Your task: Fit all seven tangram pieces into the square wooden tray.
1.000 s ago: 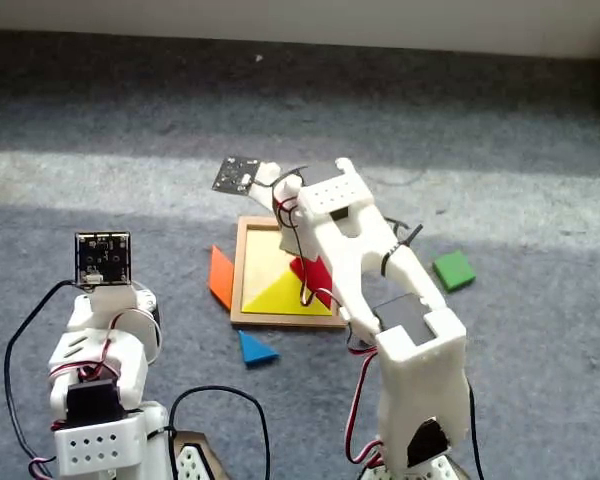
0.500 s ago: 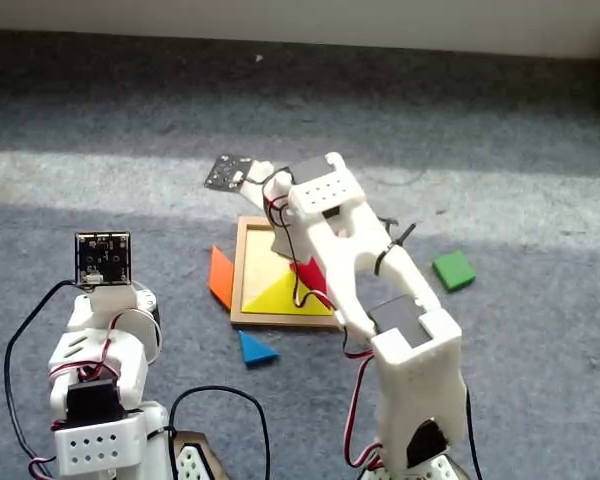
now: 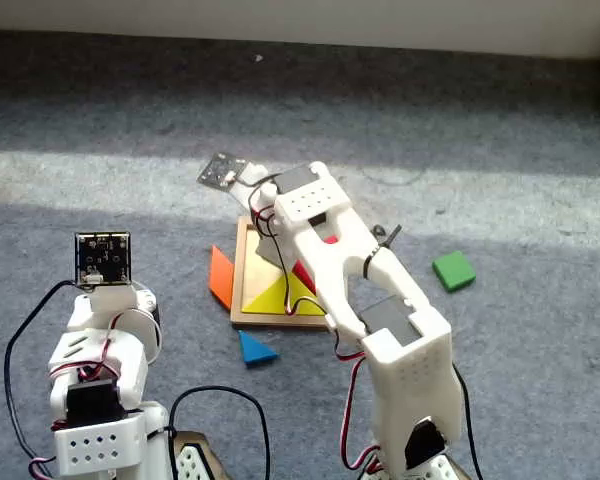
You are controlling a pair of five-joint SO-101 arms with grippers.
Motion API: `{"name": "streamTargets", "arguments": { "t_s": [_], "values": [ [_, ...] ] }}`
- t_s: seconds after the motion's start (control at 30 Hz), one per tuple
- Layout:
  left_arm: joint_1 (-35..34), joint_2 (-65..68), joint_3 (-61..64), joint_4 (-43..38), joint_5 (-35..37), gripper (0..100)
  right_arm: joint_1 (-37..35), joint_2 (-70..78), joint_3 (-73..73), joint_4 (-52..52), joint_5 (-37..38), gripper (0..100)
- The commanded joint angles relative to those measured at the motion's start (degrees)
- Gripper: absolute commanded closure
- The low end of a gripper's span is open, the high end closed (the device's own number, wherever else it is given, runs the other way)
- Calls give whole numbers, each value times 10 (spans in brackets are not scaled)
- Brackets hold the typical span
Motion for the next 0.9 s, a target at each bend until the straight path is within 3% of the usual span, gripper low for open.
{"name": "streamTargets", "arguments": {
  "t_s": [0.0, 0.33, 0.43, 0.6, 0.87],
  "values": [
    [-2, -4, -4, -2, 2, 995, 15, -9, -6, 57, 36, 991],
    [-2, -4, -4, -2, 2, 995, 30, -12, -47, 70, 43, 991],
    [-1, -4, -4, -2, 2, 995, 29, -12, -71, 63, -4, 991],
    [-1, -4, -4, -2, 2, 995, 24, -8, -86, -5, -50, 991],
    [-1, -4, -4, -2, 2, 995, 11, 30, -37, -92, -54, 991]
  ]
}}
